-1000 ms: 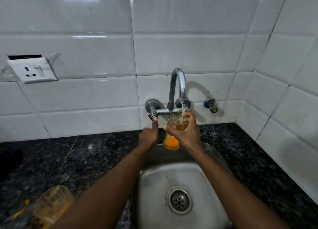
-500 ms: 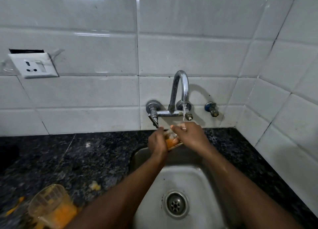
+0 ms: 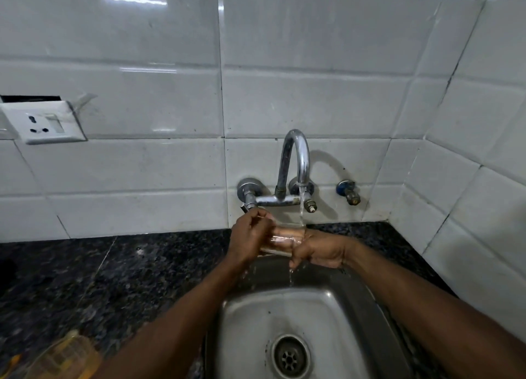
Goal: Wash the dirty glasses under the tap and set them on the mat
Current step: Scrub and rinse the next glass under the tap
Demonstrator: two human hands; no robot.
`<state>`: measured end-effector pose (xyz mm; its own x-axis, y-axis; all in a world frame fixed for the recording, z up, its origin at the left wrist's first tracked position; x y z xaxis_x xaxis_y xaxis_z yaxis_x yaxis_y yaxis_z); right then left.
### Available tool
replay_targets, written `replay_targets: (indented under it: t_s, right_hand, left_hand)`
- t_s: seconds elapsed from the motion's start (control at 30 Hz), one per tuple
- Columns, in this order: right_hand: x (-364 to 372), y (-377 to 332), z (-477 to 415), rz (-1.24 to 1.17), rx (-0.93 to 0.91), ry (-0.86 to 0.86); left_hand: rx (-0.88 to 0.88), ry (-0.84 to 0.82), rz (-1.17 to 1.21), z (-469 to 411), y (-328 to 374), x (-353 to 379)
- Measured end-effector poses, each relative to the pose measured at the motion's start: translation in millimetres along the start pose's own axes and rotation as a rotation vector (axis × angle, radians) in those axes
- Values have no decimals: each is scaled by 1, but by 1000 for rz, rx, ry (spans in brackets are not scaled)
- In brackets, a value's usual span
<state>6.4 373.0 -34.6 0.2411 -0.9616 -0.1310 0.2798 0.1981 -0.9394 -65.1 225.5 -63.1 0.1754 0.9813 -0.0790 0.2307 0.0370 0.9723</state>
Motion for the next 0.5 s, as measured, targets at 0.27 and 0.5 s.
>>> replay_targets:
  t_s: [0.27,0.5]
  right_hand:
    - [10,5,-5,528,-121,9]
    - [8,0,-4,717,-235,-40]
  left_hand:
    - [-301,-155,-171,-13,0,-2]
    - [-408,-22,-111,-9,1,-3]
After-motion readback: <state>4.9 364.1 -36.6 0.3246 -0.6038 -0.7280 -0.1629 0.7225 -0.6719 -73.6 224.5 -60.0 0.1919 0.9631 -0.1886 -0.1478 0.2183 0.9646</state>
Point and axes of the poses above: each hand's wrist, its own z-axis away from the middle knuckle, its own x-axis out of the palm, y = z × x, the point moved 2 cm from there along -z, towards the middle knuckle, and after that the axes turned 11 degrees about y, right-handed, at the moved point
